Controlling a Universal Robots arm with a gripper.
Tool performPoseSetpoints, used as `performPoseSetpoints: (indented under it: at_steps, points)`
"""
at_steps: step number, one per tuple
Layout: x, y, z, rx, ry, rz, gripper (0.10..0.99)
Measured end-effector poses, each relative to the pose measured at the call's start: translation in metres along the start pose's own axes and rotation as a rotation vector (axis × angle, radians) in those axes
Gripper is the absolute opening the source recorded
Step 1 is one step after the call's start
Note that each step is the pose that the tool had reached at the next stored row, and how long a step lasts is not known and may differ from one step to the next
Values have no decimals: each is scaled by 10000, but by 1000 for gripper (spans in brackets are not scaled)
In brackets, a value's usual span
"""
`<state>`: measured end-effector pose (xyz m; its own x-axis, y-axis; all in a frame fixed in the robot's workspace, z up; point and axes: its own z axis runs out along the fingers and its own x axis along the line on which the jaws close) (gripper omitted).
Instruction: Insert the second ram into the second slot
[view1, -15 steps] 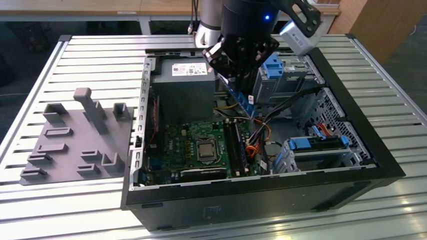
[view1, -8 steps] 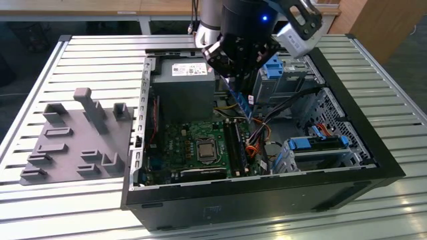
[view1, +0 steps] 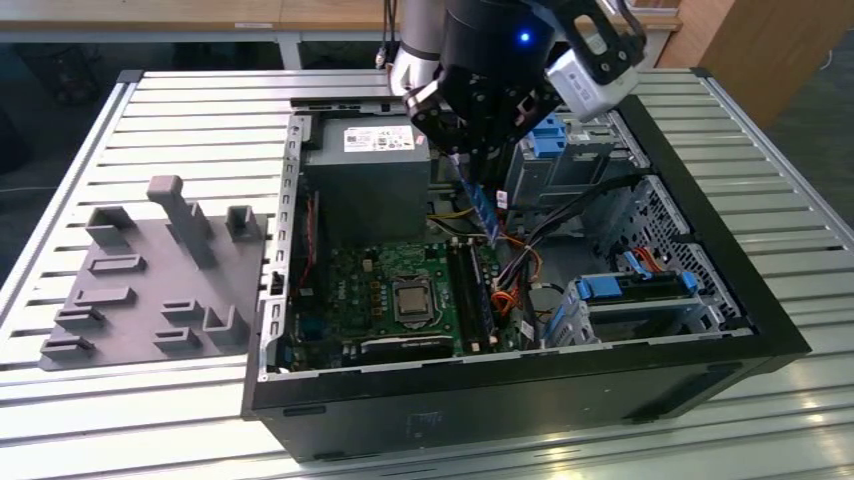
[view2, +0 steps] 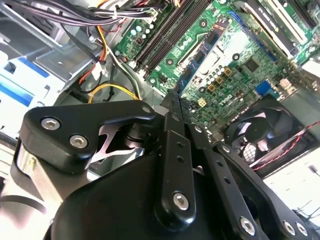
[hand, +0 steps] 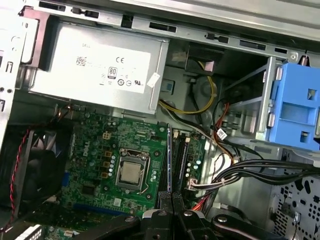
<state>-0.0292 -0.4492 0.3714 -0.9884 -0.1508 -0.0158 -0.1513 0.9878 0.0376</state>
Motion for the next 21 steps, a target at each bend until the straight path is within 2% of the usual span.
performPoseSetpoints:
  at_steps: [7, 21]
  points:
    - [0, 0, 1, 7, -14, 378, 118]
    - [-4, -2, 13, 7, -14, 431, 118]
